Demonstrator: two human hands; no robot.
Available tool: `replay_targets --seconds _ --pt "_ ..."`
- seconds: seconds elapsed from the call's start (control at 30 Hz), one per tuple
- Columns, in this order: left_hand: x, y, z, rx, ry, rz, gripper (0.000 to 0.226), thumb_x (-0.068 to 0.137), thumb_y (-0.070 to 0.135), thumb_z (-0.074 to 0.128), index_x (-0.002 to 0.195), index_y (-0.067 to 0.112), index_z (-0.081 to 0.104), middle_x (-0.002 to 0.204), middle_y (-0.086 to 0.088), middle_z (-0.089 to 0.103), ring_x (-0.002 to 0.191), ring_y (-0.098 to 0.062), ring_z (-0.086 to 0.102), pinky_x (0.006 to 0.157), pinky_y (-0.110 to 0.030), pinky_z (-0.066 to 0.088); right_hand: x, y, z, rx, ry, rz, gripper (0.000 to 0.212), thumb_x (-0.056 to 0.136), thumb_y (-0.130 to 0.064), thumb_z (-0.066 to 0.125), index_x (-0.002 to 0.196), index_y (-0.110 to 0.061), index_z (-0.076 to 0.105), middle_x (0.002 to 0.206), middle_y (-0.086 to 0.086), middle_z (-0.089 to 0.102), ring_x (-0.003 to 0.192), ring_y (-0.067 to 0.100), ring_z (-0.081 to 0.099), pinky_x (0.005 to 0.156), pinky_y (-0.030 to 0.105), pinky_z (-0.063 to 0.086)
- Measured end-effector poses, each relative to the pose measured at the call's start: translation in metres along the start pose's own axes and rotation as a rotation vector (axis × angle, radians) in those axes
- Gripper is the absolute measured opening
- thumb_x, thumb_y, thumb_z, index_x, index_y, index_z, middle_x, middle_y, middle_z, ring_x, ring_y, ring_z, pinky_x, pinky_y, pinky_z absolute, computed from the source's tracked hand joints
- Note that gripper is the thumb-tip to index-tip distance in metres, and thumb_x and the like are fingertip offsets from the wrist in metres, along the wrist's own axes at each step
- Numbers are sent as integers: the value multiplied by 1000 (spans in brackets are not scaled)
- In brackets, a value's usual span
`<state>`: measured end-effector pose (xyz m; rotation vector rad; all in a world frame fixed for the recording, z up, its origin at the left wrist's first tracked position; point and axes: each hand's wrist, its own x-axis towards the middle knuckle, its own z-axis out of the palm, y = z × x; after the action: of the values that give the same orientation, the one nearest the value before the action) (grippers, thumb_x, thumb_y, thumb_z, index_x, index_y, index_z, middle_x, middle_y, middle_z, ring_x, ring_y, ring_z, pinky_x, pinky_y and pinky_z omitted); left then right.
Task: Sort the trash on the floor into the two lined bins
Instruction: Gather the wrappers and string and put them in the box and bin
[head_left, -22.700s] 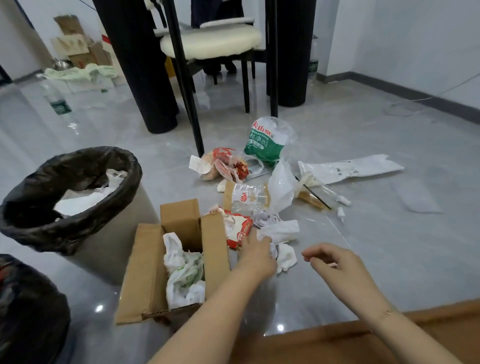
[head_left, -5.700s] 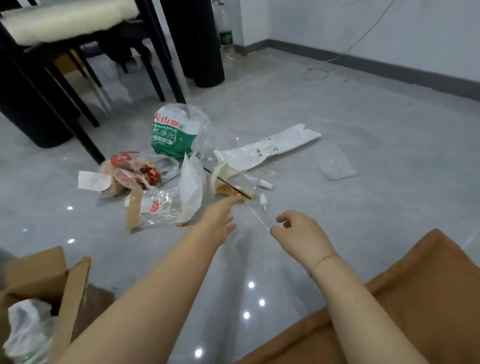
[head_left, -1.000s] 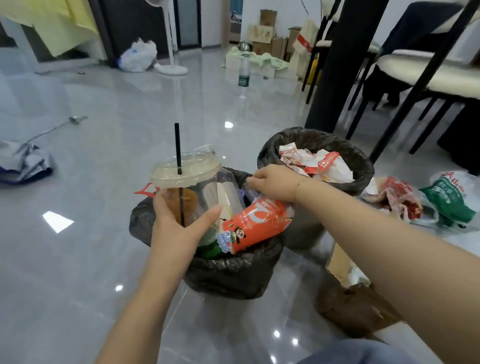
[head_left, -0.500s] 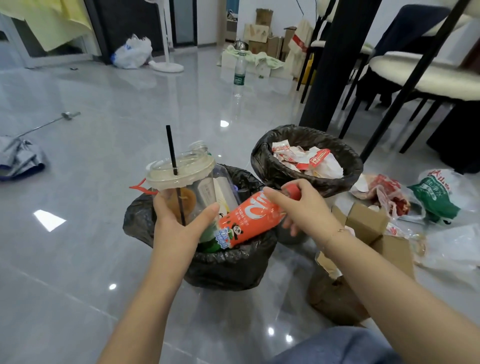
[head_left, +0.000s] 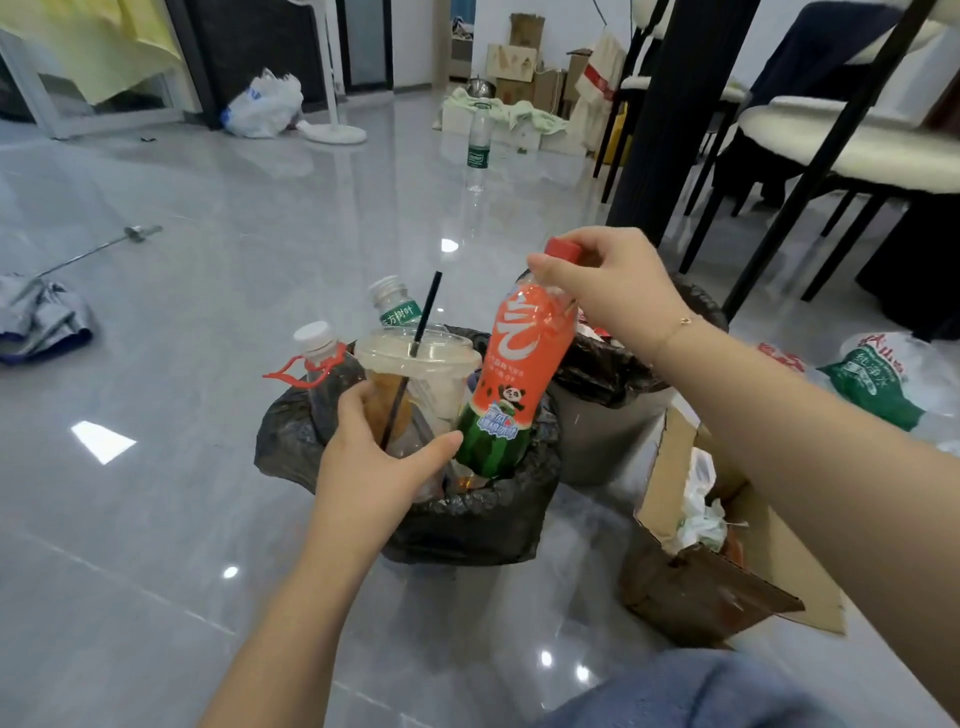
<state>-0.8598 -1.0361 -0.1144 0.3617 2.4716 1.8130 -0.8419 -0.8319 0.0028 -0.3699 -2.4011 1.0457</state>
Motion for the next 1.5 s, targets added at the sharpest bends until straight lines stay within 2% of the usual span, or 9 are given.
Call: replay_targets --seconds 0.1,0.2,0.37,0.67,0.83,1.03,1.13,1.27,1.5 --pt "0 1 3 24 31 -20 85 68 41 83 136 21 36 118 12 49 105 -6 46 87 -23 36 2 -4 9 -17 -38 -24 26 87 -35 65 97 -10 65 84 1 64 70 7 59 67 24 53" --pt "0 3 4 -7 64 -28 79 70 42 80 132 18 37 119 8 52 104 -8 48 86 -24 36 6 -1 0 57 61 -25 19 88 -34 64 96 -16 62 86 -5 62 78 9 62 63 20 52" --pt "1 0 5 12 63 -27 80 70 43 80 133 19 37 119 11 51 106 -7 48 88 -24 37 22 14 -7 -93 241 -116 25 87 -35 64 102 -15 63 101 1 57 94 15 55 89 36 51" --pt "11 0 10 23 -90 -71 91 74 41 77 142 17 22 123 10 41 110 -8 43 92 -24 35 37 1 46 -343 -19 -226 35 88 -40 62 110 -12 61 109 3 57 97 16 53 91 32 45" --pt "8 2 21 77 -73 -25 104 79 51 69 148 31 -5 149 5 35 130 -21 44 105 -34 38 54 5 56 -411 -94 -40 37 91 -45 54 112 -15 58 108 5 62 97 22 59 88 40 51" --pt "5 -1 24 127 -57 12 103 78 62 61 149 35 -9 153 5 34 134 -21 42 109 -39 37 41 30 51 -17 -398 268 60 94 -53 43 144 -25 26 120 2 55 101 24 59 85 45 53" --pt "6 -4 20 124 -74 9 101 78 62 60 149 35 -6 150 8 38 131 -19 46 106 -34 38 26 51 61 -105 -488 332 79 90 -53 51 149 -27 5 124 4 50 104 29 59 75 46 57" --pt "7 -6 16 111 -97 11 99 79 59 62 149 34 -2 147 12 40 128 -14 46 98 -26 36 13 68 68 -181 -473 255 86 90 -50 55 149 -20 0 135 11 49 109 28 57 91 40 51" --pt "7 -7 13 111 -141 30 97 80 57 62 149 34 -3 146 12 38 129 -12 45 102 -29 36 -12 65 42 -93 -570 420 80 90 -52 53 146 -10 15 115 9 59 79 20 66 51 27 54"
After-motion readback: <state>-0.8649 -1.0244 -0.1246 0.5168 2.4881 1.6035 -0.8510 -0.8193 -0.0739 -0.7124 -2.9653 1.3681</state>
